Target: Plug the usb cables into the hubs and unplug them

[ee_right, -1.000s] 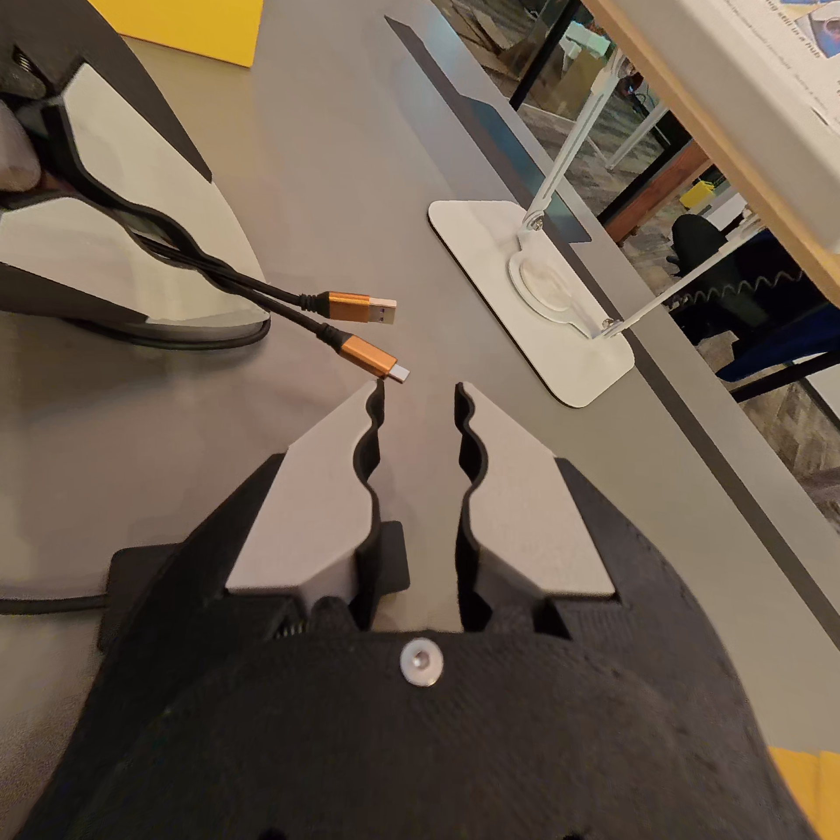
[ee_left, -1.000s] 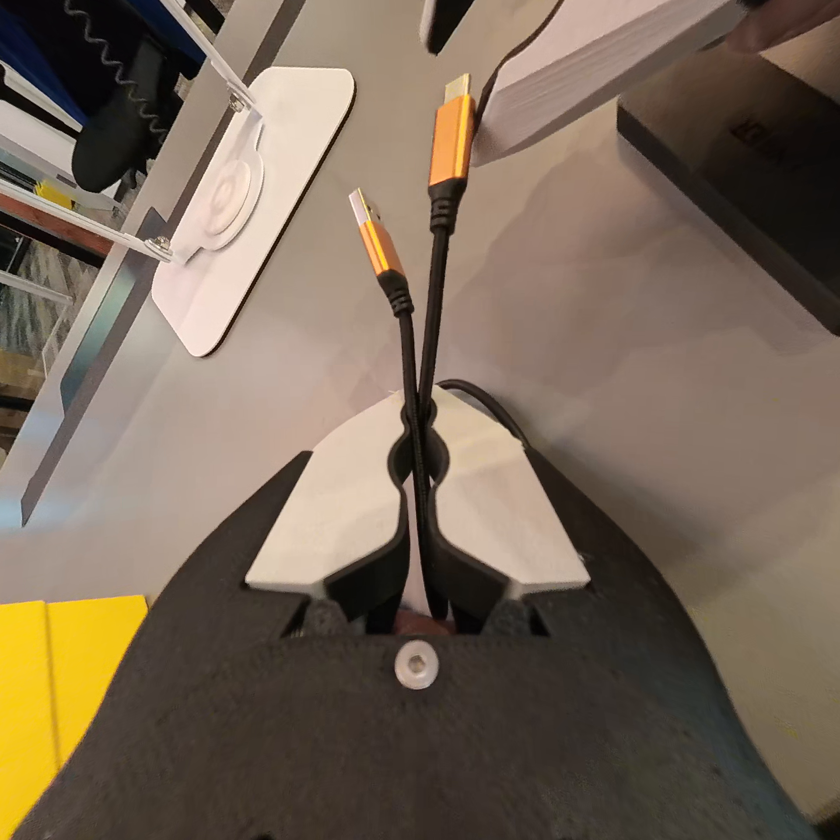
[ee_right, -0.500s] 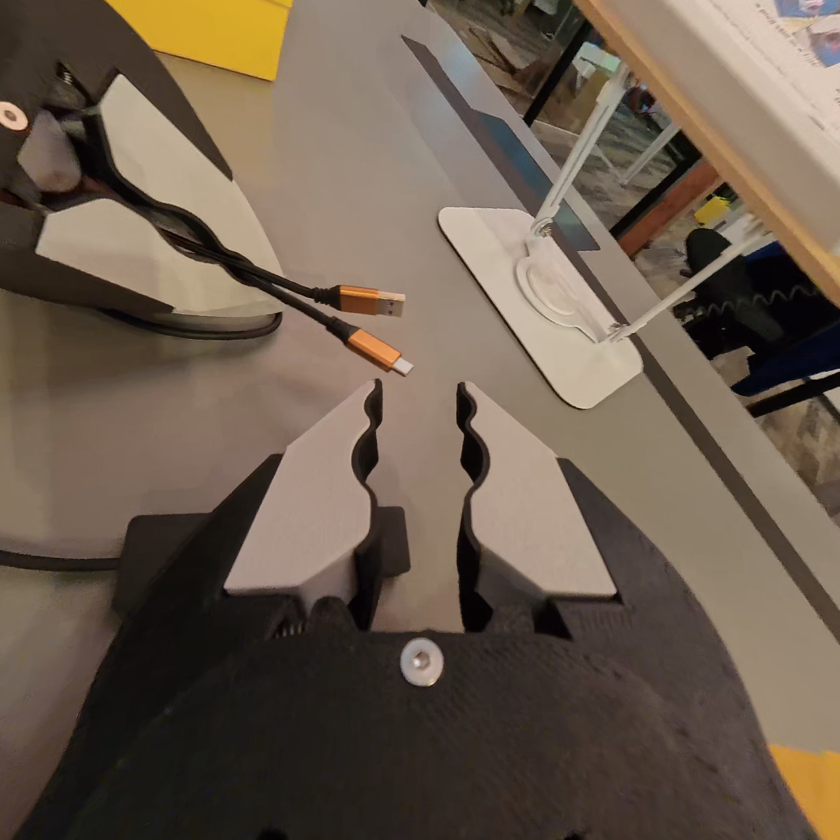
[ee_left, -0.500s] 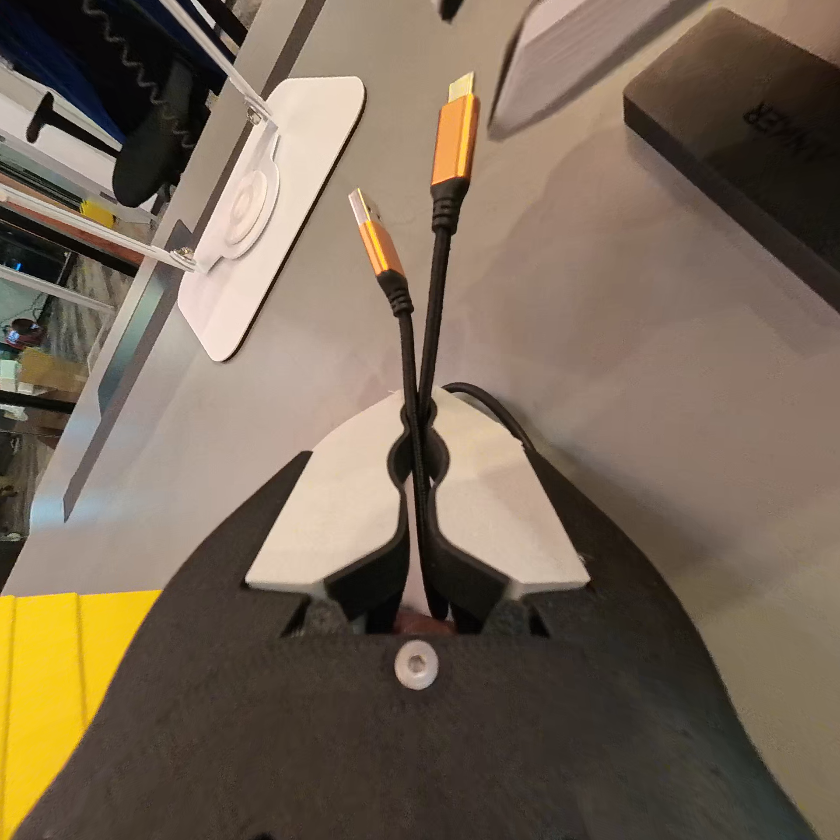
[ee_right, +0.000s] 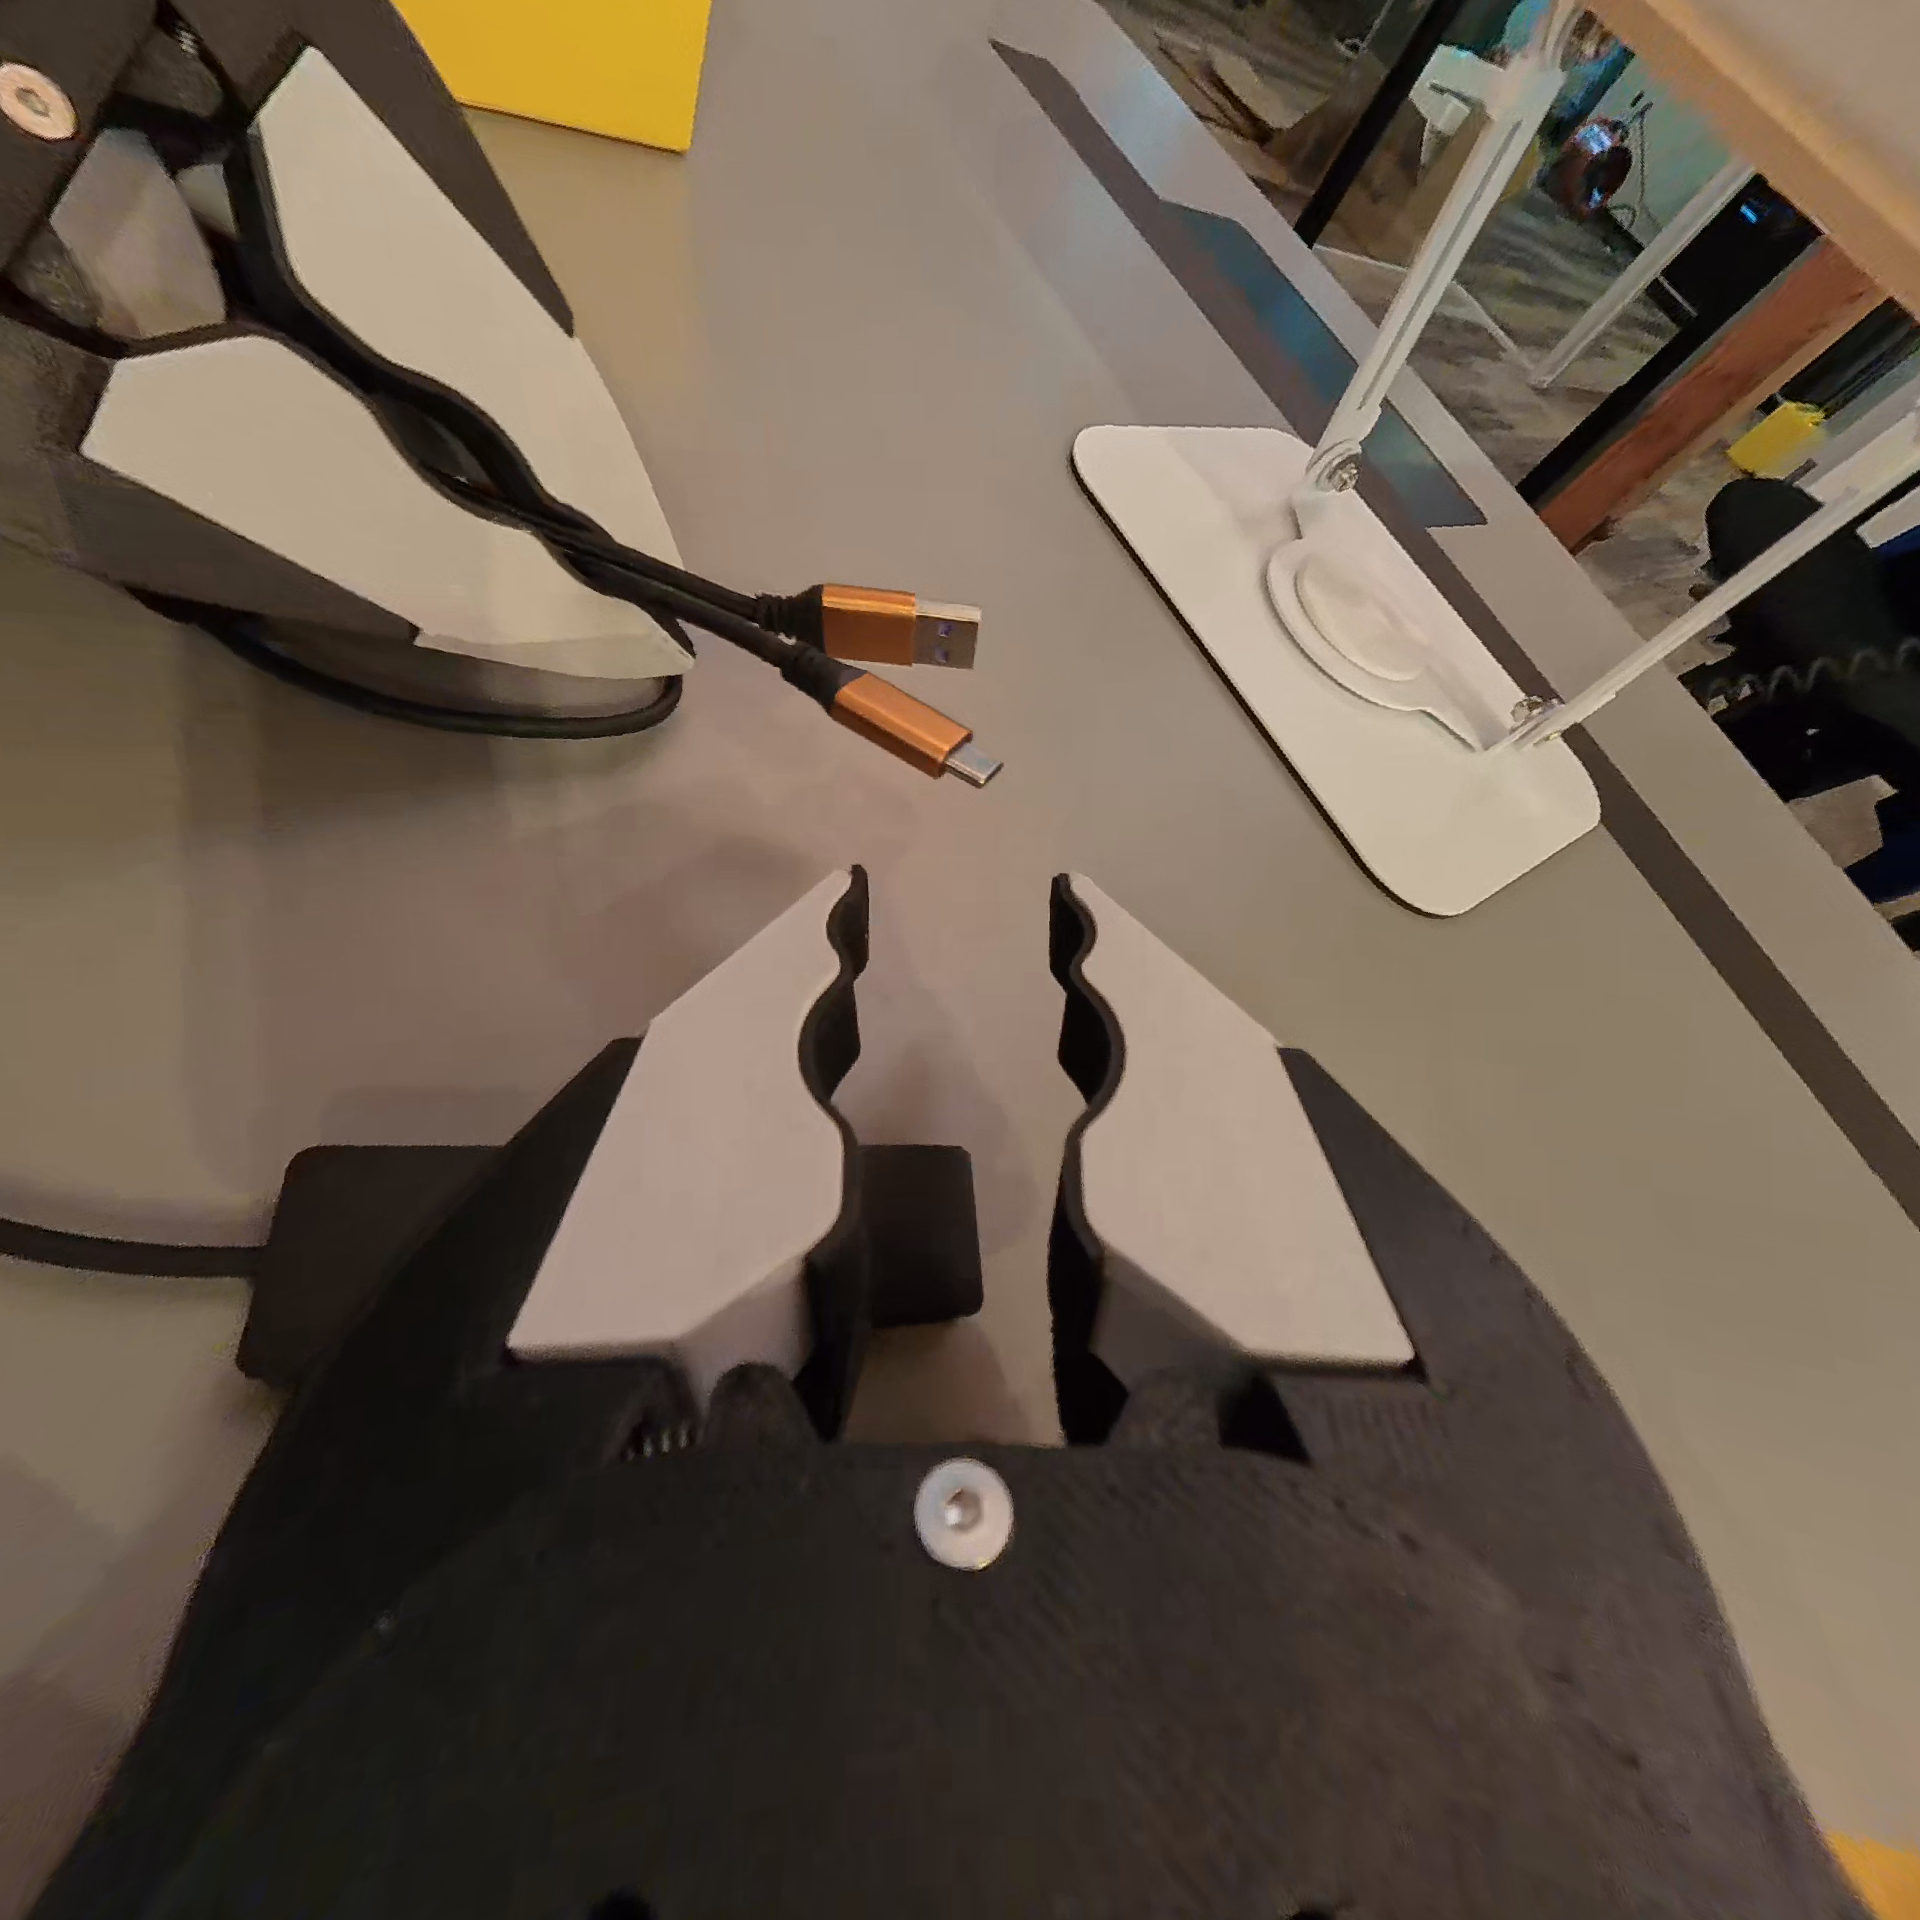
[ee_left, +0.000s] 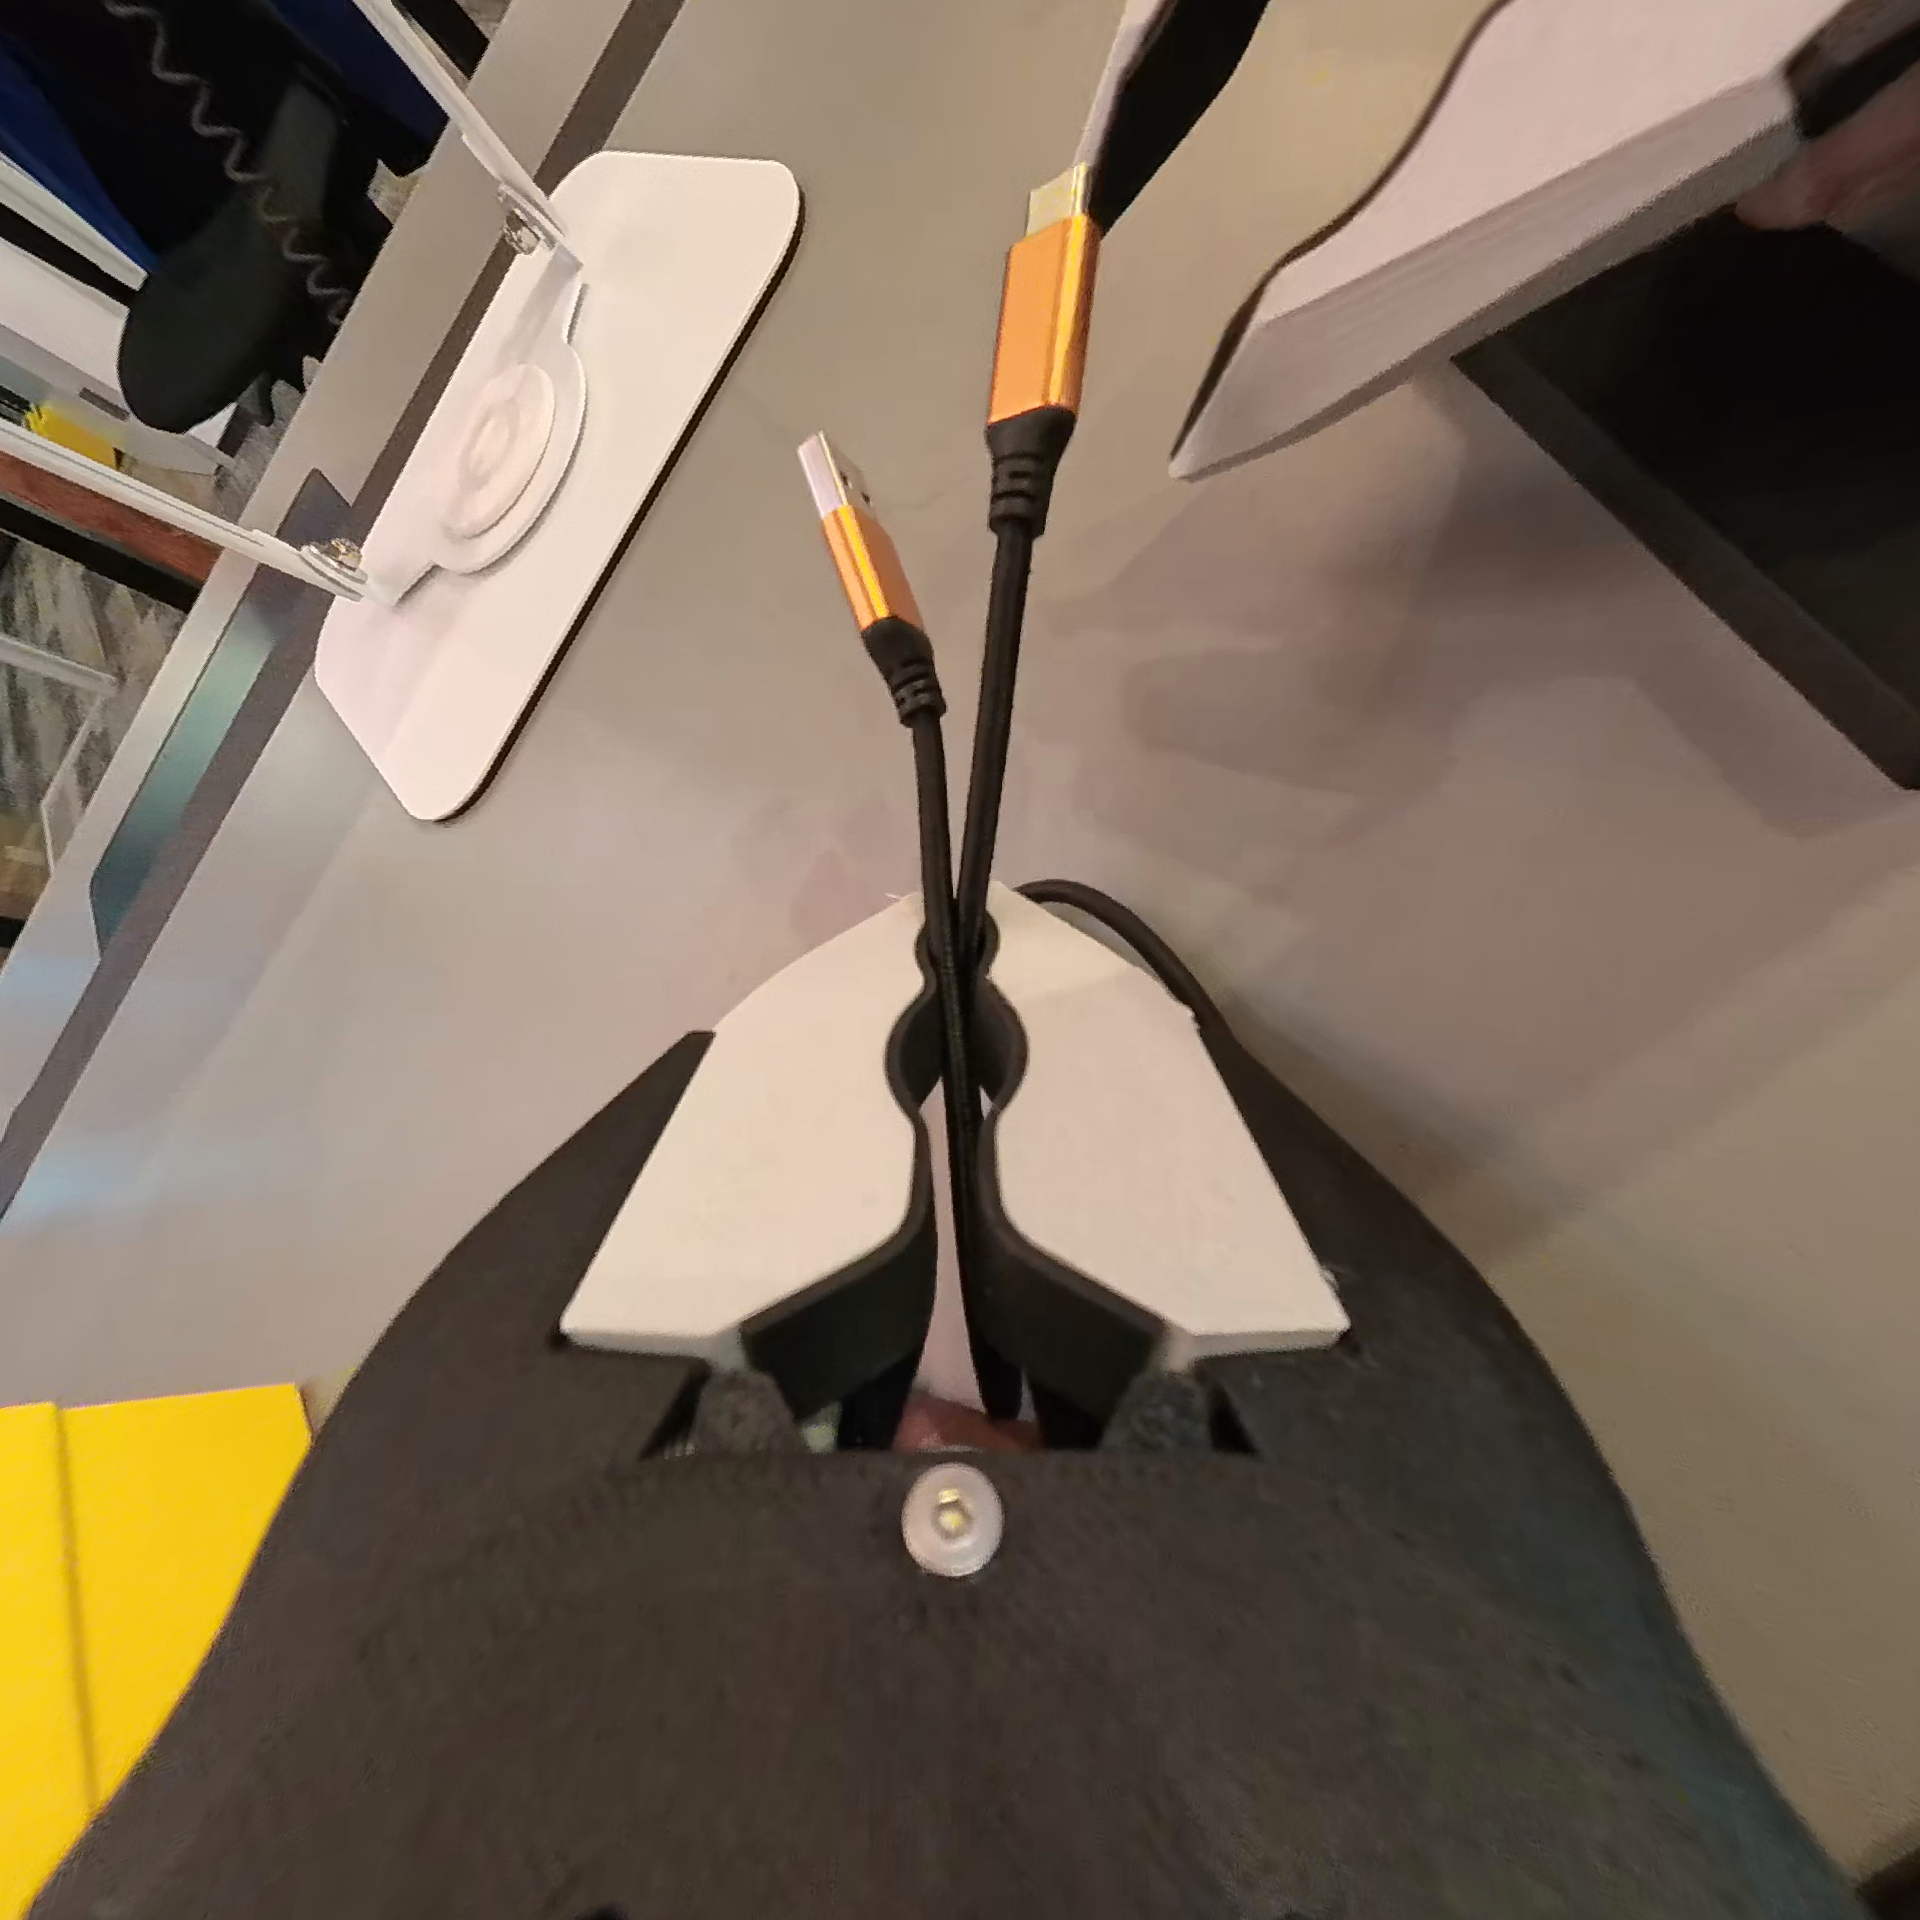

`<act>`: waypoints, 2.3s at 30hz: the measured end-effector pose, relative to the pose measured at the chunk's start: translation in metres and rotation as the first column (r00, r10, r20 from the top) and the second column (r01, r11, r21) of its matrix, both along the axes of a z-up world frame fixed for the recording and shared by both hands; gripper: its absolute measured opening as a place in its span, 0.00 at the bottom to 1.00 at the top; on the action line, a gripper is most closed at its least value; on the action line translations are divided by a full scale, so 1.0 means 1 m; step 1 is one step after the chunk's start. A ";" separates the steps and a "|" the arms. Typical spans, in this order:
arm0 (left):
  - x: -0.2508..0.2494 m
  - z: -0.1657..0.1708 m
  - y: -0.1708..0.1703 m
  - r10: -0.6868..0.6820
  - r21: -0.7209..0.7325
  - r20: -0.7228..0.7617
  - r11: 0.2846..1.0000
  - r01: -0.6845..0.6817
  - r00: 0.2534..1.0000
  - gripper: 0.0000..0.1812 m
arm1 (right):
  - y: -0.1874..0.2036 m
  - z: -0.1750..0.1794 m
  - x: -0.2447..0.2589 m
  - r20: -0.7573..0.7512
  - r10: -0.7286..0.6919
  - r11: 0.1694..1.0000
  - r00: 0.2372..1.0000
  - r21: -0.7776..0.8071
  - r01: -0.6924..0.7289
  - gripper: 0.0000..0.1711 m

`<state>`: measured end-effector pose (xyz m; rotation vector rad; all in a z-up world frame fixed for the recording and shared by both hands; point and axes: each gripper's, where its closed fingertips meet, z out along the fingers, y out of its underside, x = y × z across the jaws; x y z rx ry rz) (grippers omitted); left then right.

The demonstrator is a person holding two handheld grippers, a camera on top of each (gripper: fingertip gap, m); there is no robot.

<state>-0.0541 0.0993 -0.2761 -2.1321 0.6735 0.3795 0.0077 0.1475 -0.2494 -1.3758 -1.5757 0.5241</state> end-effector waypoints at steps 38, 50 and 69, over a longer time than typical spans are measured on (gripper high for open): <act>0.001 0.001 0.000 -0.008 0.019 -0.026 1.000 0.008 1.000 0.00 | 0.001 0.014 0.004 -0.009 0.001 0.994 1.000 0.113 0.000 0.21; 0.002 0.001 0.000 -0.010 0.021 -0.028 1.000 0.011 1.000 0.00 | 0.010 0.006 0.009 0.029 -0.036 0.994 0.999 0.105 0.033 0.28; 0.002 0.008 0.000 -0.003 0.109 -0.112 0.994 0.015 0.994 0.08 | 0.021 0.005 0.019 -0.020 -0.097 0.991 0.995 0.085 0.099 0.31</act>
